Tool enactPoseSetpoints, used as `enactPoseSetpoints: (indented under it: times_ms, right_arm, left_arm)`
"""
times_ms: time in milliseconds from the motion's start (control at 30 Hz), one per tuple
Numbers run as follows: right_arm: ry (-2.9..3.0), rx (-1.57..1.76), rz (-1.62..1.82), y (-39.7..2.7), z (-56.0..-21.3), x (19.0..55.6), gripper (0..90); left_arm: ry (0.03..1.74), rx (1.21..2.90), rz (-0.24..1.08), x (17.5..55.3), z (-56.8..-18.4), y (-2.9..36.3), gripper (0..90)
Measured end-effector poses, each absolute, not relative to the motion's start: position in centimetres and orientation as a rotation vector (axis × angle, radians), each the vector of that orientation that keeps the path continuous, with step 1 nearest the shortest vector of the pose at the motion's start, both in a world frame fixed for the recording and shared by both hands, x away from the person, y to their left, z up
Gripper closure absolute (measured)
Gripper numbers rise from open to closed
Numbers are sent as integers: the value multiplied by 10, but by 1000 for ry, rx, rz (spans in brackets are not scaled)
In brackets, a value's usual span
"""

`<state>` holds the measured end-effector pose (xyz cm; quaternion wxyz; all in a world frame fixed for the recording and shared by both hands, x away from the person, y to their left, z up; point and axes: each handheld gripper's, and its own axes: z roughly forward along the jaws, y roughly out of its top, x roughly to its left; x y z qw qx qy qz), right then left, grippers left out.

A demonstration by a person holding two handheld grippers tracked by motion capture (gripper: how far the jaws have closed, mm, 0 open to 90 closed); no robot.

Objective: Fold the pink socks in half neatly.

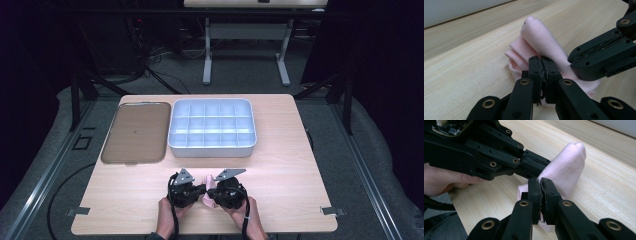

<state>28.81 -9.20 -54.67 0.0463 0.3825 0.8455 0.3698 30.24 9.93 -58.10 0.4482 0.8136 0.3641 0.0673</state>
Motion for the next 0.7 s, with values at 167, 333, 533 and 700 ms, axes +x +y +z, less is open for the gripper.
enactPoseSetpoints:
  times_ms: [167,333,533,700]
  right_arm:
    - [2605,1144,1093,-88,-551,288,867]
    - [2623,1108,1050,-81,-556,288,866]
    - [2618,1101,1054,-81,-559,288,865]
    - [2620,1105,1046,-81,-559,288,865]
  left_arm:
    - [935,1974,152,303,-581,107,841]
    - [949,1948,183,302,-575,116,839]
    - [914,1937,225,301,-558,117,833]
    - [835,1988,207,307,-546,101,830]
